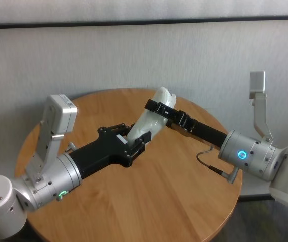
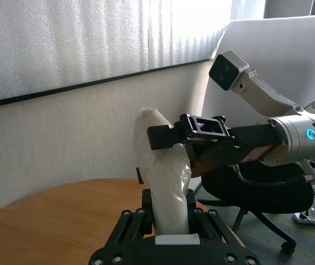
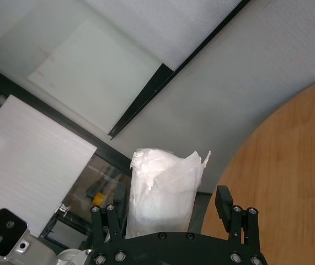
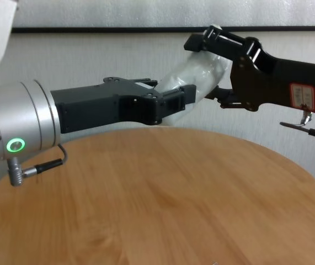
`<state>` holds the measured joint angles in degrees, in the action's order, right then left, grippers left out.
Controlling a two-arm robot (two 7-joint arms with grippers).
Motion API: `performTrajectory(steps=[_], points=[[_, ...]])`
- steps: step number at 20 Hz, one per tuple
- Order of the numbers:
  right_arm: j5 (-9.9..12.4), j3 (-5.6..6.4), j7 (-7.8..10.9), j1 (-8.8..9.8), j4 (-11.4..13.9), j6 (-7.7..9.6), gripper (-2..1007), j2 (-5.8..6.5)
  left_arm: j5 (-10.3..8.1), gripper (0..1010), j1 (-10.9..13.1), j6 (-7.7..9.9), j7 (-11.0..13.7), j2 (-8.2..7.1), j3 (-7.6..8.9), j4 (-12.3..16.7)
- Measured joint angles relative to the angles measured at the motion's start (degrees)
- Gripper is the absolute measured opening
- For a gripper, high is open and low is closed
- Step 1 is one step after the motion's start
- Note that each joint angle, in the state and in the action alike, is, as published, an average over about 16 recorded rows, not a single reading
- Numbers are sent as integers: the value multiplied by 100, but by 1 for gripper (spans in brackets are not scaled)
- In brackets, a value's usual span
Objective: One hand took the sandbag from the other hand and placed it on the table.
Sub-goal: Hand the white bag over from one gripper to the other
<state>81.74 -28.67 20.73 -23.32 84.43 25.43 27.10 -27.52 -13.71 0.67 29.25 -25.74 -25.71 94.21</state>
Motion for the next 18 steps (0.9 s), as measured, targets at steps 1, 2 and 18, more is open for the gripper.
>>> performTrajectory(steps=[1, 2, 18], points=[[-1, 2, 3, 2, 2, -1, 997, 0, 0, 345, 0, 0, 0, 0, 0, 0], [-2, 4, 6, 4, 4, -2, 994, 0, 0, 345, 0, 0, 0, 0, 0, 0], [-13, 29, 33, 27, 33, -20, 692, 6, 1, 345, 0, 0, -1, 0, 0, 0]])
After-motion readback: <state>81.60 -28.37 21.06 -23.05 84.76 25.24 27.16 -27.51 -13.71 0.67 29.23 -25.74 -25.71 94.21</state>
